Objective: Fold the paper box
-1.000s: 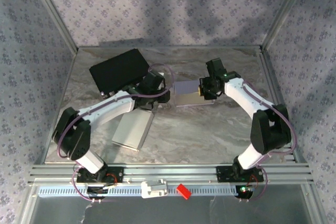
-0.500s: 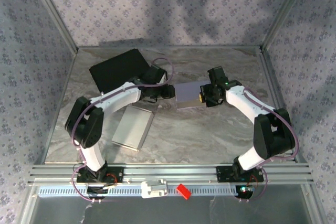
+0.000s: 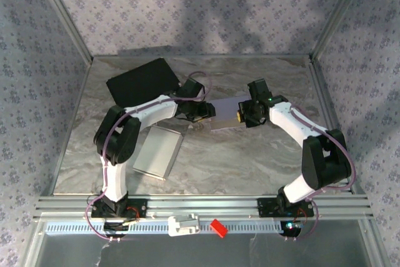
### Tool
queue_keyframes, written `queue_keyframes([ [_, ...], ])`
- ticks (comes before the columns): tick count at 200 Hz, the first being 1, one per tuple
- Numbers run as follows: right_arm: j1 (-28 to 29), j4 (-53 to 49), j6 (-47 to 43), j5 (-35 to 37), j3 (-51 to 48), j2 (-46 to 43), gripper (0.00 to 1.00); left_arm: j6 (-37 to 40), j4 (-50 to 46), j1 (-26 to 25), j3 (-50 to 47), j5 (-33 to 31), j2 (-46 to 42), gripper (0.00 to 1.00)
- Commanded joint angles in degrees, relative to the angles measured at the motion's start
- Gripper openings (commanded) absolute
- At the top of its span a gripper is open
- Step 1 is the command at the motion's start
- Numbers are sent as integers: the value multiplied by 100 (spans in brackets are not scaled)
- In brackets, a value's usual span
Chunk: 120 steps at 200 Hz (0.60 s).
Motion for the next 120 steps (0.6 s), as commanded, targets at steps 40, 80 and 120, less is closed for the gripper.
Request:
queue_keyframes([
  [40,-33,-279,-156,-114,4,81,0,-137,341,50,116,327,220,41],
  [80,-31,-310,-175,-114,-11,81,0,-81,279,50,116,327,265,40],
  [120,-31,-314,-196,-135,-27,85,0,-67,290,34,134,289,208,34],
])
